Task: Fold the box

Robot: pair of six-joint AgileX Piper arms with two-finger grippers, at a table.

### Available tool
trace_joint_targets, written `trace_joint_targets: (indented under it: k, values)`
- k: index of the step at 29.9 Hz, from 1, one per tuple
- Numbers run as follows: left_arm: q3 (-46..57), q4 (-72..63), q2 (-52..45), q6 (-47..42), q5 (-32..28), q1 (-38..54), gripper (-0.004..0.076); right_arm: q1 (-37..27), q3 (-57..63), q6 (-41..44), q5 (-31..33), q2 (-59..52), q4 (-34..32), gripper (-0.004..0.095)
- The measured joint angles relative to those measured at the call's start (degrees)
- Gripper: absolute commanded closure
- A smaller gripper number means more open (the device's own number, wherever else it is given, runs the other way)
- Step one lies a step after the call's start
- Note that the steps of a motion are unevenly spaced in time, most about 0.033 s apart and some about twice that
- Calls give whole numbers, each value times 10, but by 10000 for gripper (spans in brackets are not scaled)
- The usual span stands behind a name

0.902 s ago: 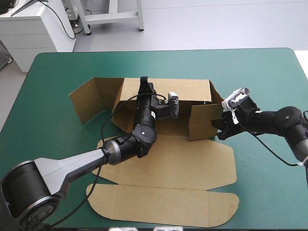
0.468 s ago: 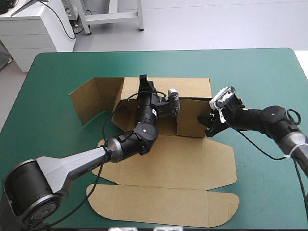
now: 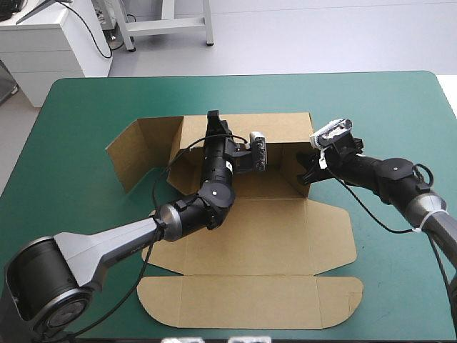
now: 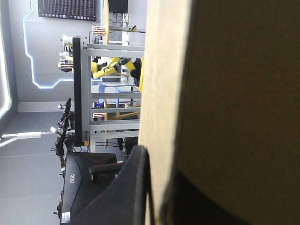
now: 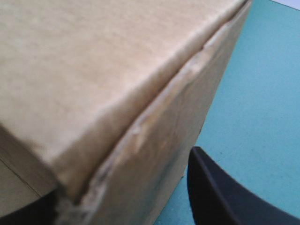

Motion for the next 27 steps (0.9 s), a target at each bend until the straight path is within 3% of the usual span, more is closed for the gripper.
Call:
trace_joint_targets:
  k: [3,13,27]
  values:
    - [-1,-2,0,1,0,0,731,11,0,-18,-17,1,6,931]
    - [-1,-9,0,2,11,0,731,72,0,-41,-135,16,34,906]
    - [-1,-17,0,2,34,5,731,151,0,44,-242,18,39,907]
